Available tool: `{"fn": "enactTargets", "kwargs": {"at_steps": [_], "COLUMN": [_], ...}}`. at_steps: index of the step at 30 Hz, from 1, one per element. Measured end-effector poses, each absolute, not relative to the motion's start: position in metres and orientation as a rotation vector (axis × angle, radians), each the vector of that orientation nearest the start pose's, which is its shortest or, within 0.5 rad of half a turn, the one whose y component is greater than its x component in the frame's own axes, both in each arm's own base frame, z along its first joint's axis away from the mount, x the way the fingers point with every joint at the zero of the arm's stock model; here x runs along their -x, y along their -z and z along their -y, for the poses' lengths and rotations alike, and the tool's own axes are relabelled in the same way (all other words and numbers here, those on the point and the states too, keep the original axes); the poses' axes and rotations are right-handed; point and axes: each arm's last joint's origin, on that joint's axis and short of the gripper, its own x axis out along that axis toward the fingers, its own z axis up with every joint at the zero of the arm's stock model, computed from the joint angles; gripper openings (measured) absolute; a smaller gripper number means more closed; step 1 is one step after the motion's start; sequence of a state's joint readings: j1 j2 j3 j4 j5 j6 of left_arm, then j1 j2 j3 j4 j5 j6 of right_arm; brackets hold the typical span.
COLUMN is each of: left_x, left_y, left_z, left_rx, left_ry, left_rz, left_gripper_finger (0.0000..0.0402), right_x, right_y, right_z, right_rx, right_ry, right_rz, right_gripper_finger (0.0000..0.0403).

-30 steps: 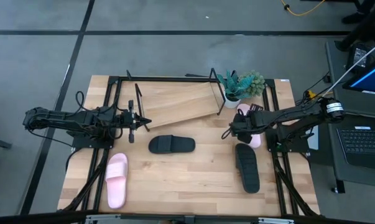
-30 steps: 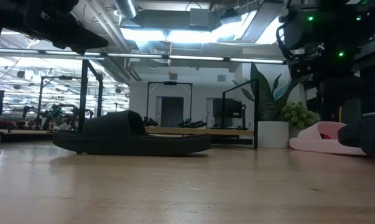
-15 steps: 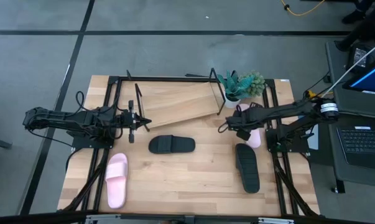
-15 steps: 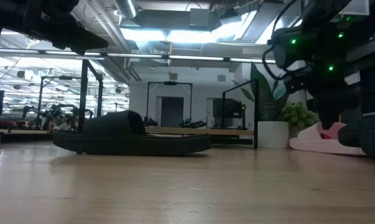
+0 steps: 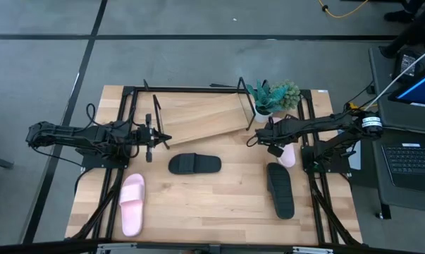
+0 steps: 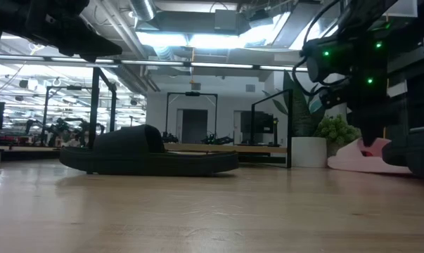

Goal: Pick and place slides into the shelf
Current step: Put the top pink slide on the shelf

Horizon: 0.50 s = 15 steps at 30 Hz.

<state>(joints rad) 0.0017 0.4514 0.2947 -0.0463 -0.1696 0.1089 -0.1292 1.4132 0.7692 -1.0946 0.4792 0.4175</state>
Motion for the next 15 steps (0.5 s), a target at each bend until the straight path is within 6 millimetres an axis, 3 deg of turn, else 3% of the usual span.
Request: {"fn": "enactTargets", "kwargs": {"at_steps": [5, 15], "left_x": [-0.1281, -0.1281], "left_y": [-0.2203, -0.2203], "left_z": [-0.0051, -0.0051], "left_rx": [-0.125, -0.125], "left_ry": [-0.160, -0.159], "left_rz": [-0.212, -0.212], "left_gripper_finger": [0.0000, 0.0000], "right_x": [-0.1911, -0.1909], "right_y": [-0.1731, -0.1732], "right_z": [0.0406, 0.0393], "right_rx": [0.002, -0.040], "right_ry": [0.800, 0.808], "right_rz": [-1.594, -1.590], "right_gripper_finger": [0.0022, 0.0008]}}
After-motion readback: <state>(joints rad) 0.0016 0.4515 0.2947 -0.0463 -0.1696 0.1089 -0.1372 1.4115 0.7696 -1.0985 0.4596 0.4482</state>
